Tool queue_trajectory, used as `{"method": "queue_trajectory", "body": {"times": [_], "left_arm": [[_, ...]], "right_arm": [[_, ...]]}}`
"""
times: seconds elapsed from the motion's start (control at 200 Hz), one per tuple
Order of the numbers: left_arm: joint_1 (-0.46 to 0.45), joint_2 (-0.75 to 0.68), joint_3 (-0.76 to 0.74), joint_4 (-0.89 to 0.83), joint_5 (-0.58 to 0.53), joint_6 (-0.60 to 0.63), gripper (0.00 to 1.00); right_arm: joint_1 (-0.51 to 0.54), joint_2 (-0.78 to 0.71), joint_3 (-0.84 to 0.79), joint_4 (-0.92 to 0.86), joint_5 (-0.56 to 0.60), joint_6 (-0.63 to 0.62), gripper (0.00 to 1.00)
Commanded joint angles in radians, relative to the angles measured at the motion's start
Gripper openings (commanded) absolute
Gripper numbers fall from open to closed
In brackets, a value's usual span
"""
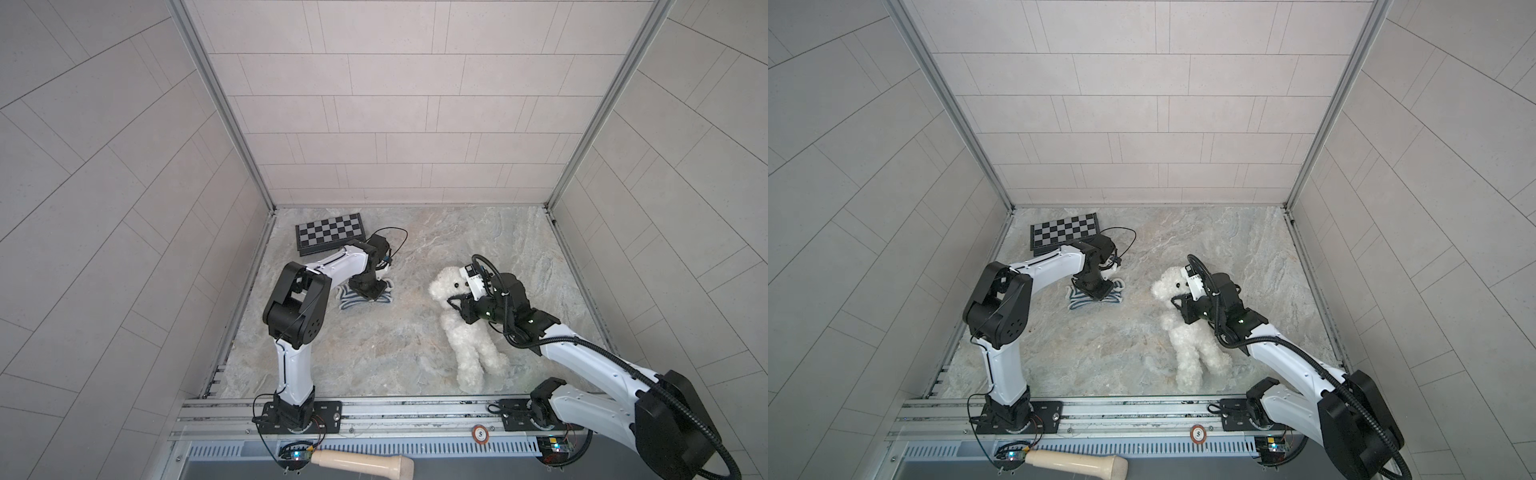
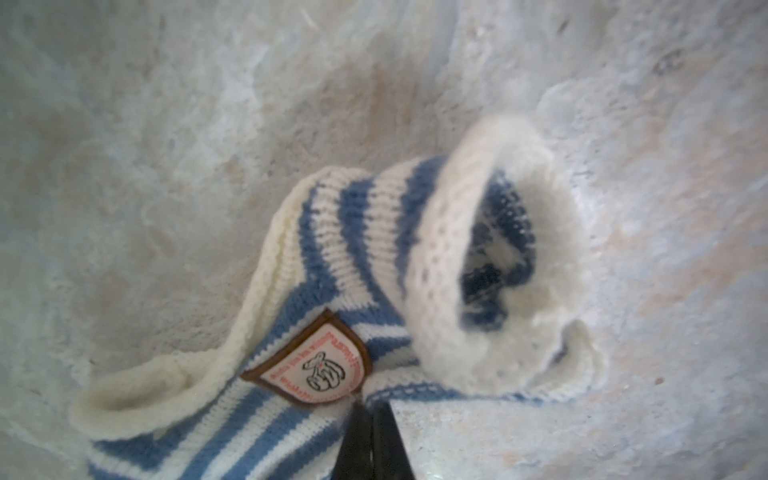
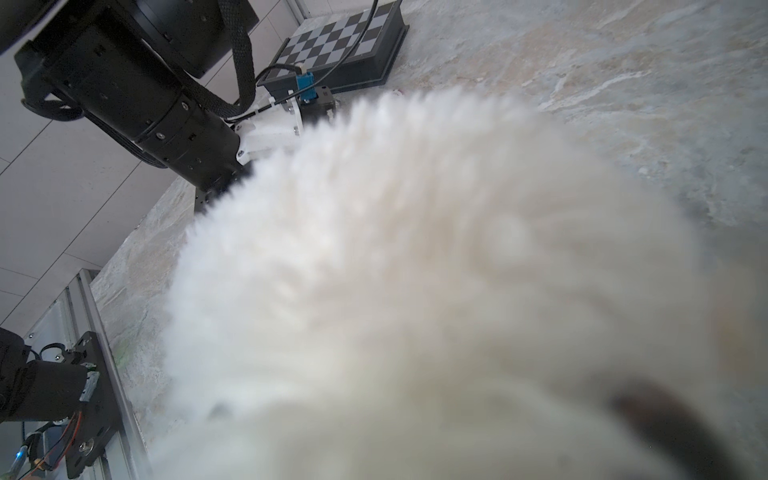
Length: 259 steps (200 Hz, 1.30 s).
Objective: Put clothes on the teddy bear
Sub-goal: 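Lift the striped sweater with the left gripper, neck opening upward, beside the bear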
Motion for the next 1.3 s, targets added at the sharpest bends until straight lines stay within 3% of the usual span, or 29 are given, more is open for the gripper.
{"method": "queue_trajectory", "body": {"times": [0.0, 0.115, 0.27, 0.461, 0.751, 0.901, 1.016, 1.156, 1.292], "left_arm": [[-0.017, -0.079, -0.035, 0.014, 0.037, -0.046, 0.0], [-0.062, -0.169, -0.096, 0.027, 0.043, -0.141, 0.0], [-0.136, -0.326, -0.26, 0.111, 0.015, -0.39, 0.0], [-0.149, -0.453, -0.42, 0.267, 0.009, -0.619, 0.0], [-0.151, -0.404, -0.348, 0.321, -0.013, -0.656, 0.0], [-0.18, -0.37, -0.334, 0.329, -0.113, -0.643, 0.0], [-0.184, -0.341, -0.355, 0.371, -0.124, -0.622, 0.23], [-0.234, -0.373, -0.334, 0.327, -0.215, -0.538, 0.49], [-0.295, -0.365, -0.307, 0.262, -0.287, -0.475, 0.57]], "right_arm": [[-0.006, -0.003, -0.002, 0.036, -0.007, 0.014, 0.1], [-0.006, -0.002, -0.006, 0.037, -0.001, 0.012, 0.09], [-0.006, 0.003, -0.006, 0.036, -0.019, 0.005, 0.09], [-0.006, 0.004, -0.011, 0.054, -0.035, 0.001, 0.1], [-0.005, 0.031, -0.026, 0.108, -0.077, -0.002, 0.09], [-0.005, 0.061, -0.038, 0.158, -0.098, -0.003, 0.08], [-0.001, 0.101, -0.033, 0.189, -0.126, -0.003, 0.08], [0.009, 0.111, -0.02, 0.171, -0.126, -0.012, 0.08], [0.019, 0.091, -0.016, 0.14, -0.116, -0.014, 0.08]]}}
